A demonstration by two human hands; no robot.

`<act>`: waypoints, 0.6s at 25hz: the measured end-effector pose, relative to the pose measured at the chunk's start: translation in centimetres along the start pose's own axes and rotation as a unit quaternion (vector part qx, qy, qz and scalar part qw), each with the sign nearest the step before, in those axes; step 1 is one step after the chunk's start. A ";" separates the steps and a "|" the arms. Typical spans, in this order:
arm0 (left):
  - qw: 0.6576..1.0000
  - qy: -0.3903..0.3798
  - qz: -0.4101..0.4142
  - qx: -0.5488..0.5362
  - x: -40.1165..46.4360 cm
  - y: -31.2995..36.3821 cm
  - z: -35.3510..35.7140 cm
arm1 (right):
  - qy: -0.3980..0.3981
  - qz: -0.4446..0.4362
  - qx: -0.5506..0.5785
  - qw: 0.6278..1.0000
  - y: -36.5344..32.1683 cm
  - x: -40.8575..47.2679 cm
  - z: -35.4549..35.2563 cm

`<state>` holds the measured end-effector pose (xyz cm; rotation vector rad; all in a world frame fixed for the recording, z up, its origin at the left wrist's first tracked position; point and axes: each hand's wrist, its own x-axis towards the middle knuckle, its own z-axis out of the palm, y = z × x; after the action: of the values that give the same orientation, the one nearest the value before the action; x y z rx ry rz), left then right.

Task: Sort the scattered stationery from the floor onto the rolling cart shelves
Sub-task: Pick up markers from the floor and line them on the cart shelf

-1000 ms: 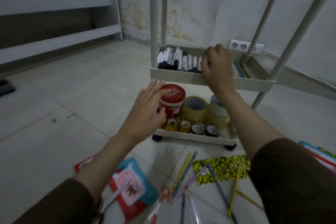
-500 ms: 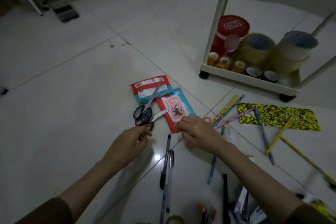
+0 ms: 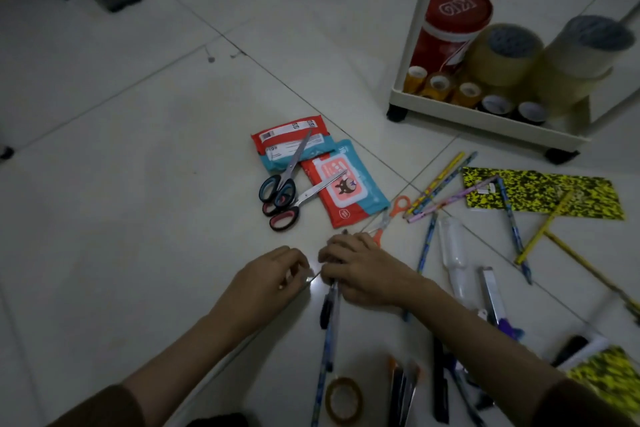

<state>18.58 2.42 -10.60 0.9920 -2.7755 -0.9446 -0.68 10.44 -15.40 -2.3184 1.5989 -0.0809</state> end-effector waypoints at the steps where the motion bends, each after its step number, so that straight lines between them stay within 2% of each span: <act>1: 1.000 -0.010 -0.008 -0.018 -0.1 0.3 0.3 | 0.001 0.003 -0.023 1.000 0.1 0.0 -0.1; 4: 0.997 -0.064 -0.020 -0.036 0.0 1.0 1.3 | 0.011 0.015 -0.065 0.998 0.4 0.0 -0.3; 7: 0.991 -0.123 -0.044 -0.024 0.1 2.2 2.2 | 0.001 0.072 -0.061 0.996 0.4 -0.7 -0.9; 10: 0.983 -0.163 -0.059 -0.059 0.4 3.5 3.0 | 0.040 0.126 -0.054 0.990 0.5 -1.8 -2.7; 15: 0.983 -0.078 0.006 -0.163 2.7 5.8 2.0 | 0.080 0.196 -0.083 0.974 0.6 -5.1 -6.4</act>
<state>12.71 5.41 -9.43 0.8830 -2.6140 -1.4745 -4.55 13.43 -8.82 -2.1060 2.1921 -0.0427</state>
